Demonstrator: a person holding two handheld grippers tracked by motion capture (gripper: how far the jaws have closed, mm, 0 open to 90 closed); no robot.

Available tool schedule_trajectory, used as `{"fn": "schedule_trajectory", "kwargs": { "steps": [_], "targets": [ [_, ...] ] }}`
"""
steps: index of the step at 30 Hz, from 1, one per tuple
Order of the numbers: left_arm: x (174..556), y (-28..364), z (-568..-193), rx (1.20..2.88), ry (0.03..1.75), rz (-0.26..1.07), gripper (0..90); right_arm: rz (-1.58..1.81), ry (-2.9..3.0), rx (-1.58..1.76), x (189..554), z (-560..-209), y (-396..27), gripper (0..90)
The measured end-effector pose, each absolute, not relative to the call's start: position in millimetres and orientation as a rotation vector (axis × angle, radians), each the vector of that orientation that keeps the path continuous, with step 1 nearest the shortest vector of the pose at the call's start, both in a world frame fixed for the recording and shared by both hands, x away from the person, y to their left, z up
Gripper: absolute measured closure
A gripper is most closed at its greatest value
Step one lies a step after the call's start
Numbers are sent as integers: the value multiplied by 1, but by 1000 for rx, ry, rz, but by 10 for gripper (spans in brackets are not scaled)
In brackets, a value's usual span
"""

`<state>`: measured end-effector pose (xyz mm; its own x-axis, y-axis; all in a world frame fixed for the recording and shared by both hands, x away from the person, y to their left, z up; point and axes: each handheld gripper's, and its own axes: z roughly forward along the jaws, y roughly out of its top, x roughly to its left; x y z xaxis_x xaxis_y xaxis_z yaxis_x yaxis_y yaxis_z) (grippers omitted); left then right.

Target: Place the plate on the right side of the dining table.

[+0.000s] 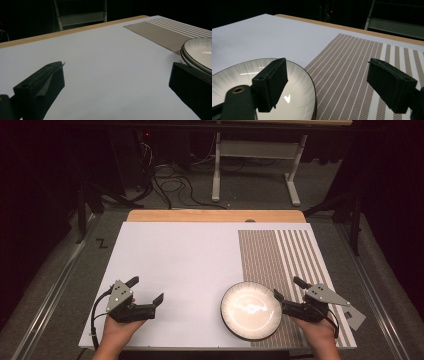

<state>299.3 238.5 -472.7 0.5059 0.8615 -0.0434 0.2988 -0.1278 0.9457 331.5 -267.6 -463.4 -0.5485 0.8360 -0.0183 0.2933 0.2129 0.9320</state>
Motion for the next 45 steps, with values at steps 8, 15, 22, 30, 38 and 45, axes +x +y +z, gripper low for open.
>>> {"fn": "schedule_trajectory", "kwargs": {
  "steps": [8, 15, 22, 30, 38, 45],
  "targets": [
    [300, 238, -473, 1680, 993, 653, 7, 1301, 1998, 1037, 330, -467, -267, 294],
    [299, 239, -473, 1678, 993, 652, 7, 1294, 2025, 1086, 330, -469, -269, 449],
    [299, 237, -473, 1687, 987, 650, 7, 1280, 2046, 1128, 326, -471, -272, 603],
    [298, 235, -473, 1695, 980, 650, 7, 1249, 2087, 1203, 326, -472, -276, 790],
    [298, 236, -474, 1691, 982, 649, 6, 1217, 2150, 1248, 323, -474, -277, 900],
    [299, 235, -474, 1699, 978, 648, 6, 1256, 2185, 1316, 320, -475, -285, 900]
  ]
}}
